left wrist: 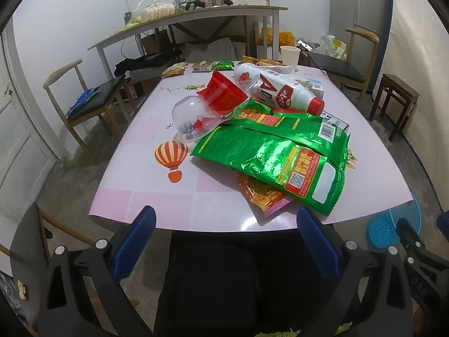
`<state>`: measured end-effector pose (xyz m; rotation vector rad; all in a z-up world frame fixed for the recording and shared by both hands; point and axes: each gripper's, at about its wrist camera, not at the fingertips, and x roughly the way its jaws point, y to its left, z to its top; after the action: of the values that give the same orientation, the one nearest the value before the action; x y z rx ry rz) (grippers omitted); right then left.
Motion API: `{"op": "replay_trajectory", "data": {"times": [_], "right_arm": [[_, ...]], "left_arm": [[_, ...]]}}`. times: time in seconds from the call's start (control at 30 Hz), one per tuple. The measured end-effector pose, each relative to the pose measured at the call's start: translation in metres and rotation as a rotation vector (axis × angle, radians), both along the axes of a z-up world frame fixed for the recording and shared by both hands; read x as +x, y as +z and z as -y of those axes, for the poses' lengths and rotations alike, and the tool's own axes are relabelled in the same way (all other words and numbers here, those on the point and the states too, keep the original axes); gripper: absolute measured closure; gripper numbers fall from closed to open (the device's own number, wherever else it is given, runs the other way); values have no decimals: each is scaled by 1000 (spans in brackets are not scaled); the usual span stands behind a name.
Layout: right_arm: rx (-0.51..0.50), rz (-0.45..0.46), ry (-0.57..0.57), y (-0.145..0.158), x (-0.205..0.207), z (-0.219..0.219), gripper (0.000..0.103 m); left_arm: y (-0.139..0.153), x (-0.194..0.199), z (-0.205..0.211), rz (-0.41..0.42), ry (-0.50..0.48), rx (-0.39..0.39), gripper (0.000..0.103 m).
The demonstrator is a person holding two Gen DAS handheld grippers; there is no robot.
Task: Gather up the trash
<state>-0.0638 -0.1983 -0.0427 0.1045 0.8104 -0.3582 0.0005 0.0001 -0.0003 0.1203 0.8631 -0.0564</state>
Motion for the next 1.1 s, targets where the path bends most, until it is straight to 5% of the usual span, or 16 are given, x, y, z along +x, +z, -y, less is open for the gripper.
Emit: {"op": "replay_trajectory", "data": {"times": [1.1], "right_arm": [[-3,-4,1,3,4,-2,6]], "left_arm": [[-5,5,-8,-6,16,2,5]]}}
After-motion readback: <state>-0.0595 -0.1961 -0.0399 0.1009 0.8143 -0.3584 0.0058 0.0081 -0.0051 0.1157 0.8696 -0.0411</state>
